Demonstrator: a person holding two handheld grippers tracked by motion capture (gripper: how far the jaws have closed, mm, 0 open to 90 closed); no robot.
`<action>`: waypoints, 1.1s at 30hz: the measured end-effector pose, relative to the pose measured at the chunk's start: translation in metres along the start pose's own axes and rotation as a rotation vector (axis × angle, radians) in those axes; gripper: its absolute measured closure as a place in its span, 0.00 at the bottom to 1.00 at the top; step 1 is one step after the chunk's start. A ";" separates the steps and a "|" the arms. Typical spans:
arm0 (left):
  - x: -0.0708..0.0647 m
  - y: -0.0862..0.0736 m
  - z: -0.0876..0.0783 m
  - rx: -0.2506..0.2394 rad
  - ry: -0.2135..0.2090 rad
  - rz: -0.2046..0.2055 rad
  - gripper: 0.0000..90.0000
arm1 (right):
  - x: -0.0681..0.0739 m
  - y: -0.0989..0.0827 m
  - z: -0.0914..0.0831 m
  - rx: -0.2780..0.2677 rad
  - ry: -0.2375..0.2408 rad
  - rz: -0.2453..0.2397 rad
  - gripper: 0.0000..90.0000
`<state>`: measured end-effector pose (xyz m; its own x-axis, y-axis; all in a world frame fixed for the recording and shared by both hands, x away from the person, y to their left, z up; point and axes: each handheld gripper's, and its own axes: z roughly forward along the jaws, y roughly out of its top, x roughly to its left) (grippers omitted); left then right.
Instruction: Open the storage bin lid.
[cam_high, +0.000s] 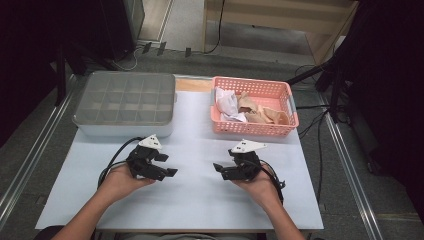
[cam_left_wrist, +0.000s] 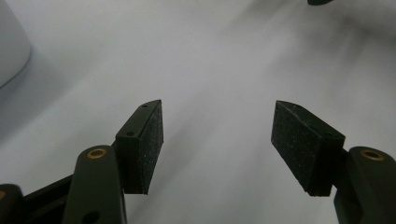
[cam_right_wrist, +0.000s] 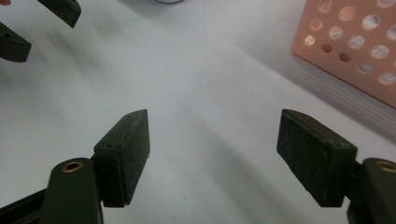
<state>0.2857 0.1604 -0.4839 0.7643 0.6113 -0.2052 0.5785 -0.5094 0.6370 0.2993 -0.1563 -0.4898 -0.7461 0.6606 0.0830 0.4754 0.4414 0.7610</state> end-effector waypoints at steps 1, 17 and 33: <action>0.000 0.000 0.001 0.005 0.004 -0.002 0.41 | 0.000 0.000 0.000 -0.002 -0.004 -0.005 0.31; 0.004 0.000 -0.002 -0.027 0.001 -0.011 0.42 | -0.004 -0.001 -0.001 0.018 0.006 0.009 0.39; 0.007 -0.002 -0.003 -0.015 0.025 -0.020 0.42 | -0.006 -0.003 0.001 0.049 -0.016 0.013 0.39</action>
<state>0.2887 0.1672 -0.4843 0.7450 0.6366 -0.1994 0.5892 -0.4878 0.6441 0.3027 -0.1603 -0.4932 -0.7325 0.6758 0.0825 0.5080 0.4618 0.7271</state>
